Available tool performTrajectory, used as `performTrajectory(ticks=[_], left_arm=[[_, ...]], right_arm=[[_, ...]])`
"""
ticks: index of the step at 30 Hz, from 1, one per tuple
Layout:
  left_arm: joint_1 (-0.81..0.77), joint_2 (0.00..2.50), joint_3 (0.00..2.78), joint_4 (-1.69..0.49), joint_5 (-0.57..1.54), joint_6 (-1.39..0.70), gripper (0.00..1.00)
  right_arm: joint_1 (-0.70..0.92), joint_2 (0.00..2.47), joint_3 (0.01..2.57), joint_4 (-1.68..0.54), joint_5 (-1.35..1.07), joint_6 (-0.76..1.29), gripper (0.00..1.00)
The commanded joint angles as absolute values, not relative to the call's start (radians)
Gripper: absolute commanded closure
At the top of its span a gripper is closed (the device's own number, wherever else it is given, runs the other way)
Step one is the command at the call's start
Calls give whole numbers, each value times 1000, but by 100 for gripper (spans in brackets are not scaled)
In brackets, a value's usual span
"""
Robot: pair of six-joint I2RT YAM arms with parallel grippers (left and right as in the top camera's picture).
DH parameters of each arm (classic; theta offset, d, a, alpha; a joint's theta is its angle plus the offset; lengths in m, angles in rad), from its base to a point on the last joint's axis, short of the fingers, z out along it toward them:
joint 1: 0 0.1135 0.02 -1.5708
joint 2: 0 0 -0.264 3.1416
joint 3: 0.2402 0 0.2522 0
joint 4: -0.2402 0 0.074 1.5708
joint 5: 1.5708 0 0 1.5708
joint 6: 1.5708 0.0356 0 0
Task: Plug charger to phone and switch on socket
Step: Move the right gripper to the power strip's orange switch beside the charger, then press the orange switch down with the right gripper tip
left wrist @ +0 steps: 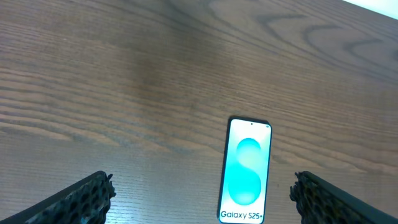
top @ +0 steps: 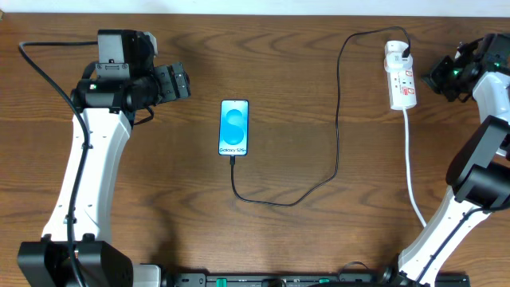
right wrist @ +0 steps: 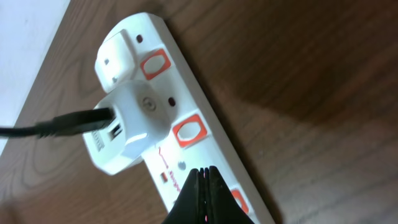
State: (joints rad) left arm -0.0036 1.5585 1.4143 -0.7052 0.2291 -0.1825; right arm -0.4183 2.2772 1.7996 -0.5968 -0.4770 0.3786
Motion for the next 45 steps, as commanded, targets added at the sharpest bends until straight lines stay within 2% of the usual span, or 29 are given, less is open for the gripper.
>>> performTrajectory(ticks=[1, 18, 45], left_arm=[[1, 1550, 1419, -707, 216, -173, 5], [1, 1550, 1419, -707, 216, -173, 5], [1, 1550, 1419, -707, 216, -173, 5]], right_arm=[[-418, 2310, 1803, -567, -496, 377, 99], [-356, 2358, 1803, -480, -495, 272, 99], [-363, 2358, 1803, -442, -507, 320, 99]])
